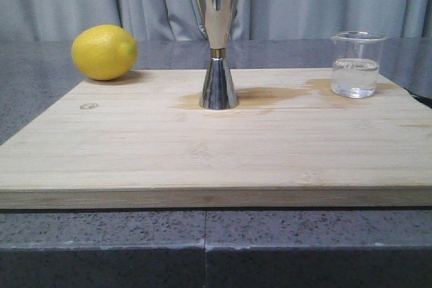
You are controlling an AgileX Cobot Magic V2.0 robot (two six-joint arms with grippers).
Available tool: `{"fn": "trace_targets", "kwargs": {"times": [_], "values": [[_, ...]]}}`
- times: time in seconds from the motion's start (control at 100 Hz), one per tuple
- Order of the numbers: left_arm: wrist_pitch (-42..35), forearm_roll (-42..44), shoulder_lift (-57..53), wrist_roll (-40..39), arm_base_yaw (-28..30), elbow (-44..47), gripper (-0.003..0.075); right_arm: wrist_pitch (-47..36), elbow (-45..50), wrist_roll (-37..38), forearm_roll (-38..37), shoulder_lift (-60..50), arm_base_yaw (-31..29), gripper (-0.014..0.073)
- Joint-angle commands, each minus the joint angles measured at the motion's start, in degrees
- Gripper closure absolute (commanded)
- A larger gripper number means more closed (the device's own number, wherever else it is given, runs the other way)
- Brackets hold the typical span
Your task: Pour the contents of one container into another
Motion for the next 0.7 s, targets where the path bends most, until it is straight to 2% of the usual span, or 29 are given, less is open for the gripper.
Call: {"fn": "trace_targets", "kwargs": {"times": [0.0, 0.36, 0.69], "values": [[-4.6, -0.5, -1.3, -0.5, 0.1, 1.6, 0.0739, -4.5, 0.5, -0.3, 0.0, -1.1, 0.0, 0.0638], [-4.6, -0.5, -1.3, -0.5, 0.1, 1.6, 0.0739, -4.5, 0.5, -0.3, 0.0, -1.1, 0.0, 0.0638], [-7.7, -0.5, -1.3, -0.5, 0.1, 1.6, 0.0739, -5.6, 0.5, -0.3, 0.0, -1.1, 0.0, 0.0638]]}}
